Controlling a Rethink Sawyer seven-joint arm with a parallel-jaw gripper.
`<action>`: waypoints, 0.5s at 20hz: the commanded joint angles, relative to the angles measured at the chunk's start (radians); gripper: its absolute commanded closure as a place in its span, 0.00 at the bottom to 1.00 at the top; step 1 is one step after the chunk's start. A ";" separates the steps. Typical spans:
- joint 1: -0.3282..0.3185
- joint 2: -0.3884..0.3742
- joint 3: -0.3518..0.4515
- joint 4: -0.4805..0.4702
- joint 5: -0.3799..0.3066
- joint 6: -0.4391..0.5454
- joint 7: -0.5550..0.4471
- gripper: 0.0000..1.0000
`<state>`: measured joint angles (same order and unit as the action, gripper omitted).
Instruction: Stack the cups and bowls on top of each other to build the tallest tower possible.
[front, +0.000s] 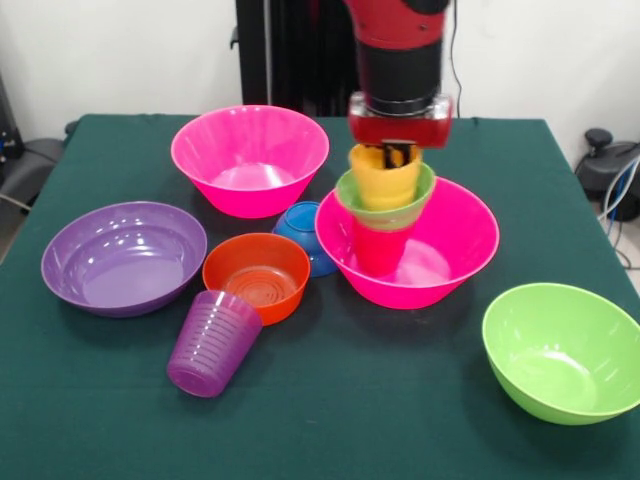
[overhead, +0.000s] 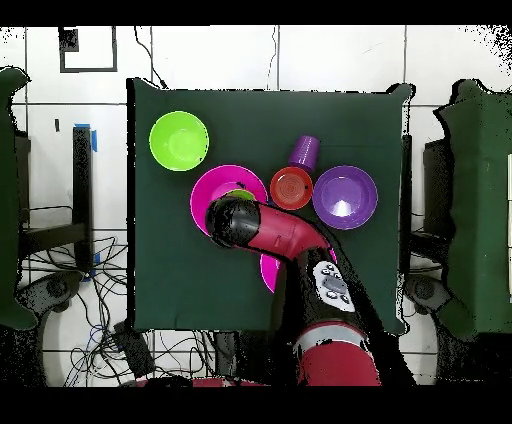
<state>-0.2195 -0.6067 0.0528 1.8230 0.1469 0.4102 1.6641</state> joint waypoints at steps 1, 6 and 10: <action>0.084 0.048 0.014 -0.034 0.068 -0.004 0.265 1.00; 0.088 0.089 0.015 -0.071 0.063 -0.026 0.254 1.00; 0.050 0.159 0.019 -0.112 0.007 -0.088 0.205 1.00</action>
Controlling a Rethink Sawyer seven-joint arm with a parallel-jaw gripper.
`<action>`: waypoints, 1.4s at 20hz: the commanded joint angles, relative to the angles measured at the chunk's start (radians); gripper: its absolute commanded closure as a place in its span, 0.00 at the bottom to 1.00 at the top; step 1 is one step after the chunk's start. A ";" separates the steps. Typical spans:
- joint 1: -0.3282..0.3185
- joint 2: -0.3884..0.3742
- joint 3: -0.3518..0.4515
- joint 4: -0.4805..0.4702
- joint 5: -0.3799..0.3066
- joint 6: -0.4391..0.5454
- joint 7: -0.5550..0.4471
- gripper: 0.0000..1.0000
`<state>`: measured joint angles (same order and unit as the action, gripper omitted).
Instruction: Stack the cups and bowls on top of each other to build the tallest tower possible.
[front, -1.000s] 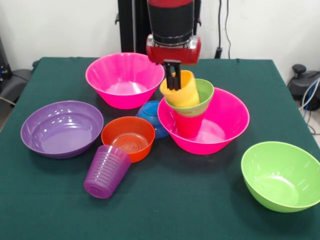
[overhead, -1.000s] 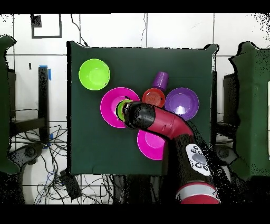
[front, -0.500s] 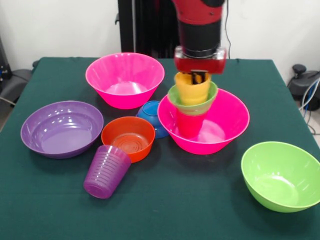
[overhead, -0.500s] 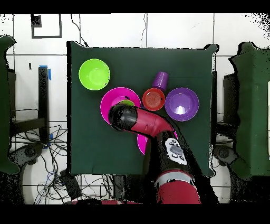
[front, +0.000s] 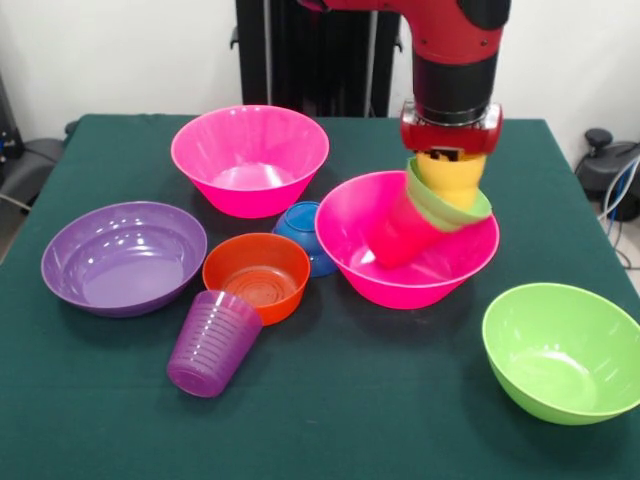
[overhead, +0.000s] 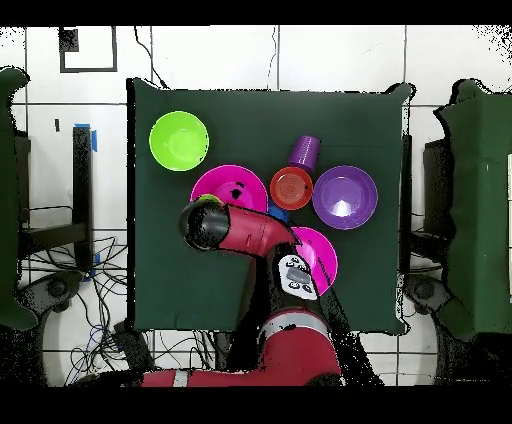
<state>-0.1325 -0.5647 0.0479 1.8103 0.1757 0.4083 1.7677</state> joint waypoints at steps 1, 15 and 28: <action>-0.045 0.124 0.024 -0.105 -0.034 -0.093 0.093 1.00; 0.093 0.367 -0.392 -0.461 -0.270 -0.039 0.085 1.00; -0.138 0.370 -0.198 -0.517 -0.529 -0.248 -0.083 1.00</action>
<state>-0.1439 -0.2519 -0.3433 1.3121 -0.2669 0.2535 1.7728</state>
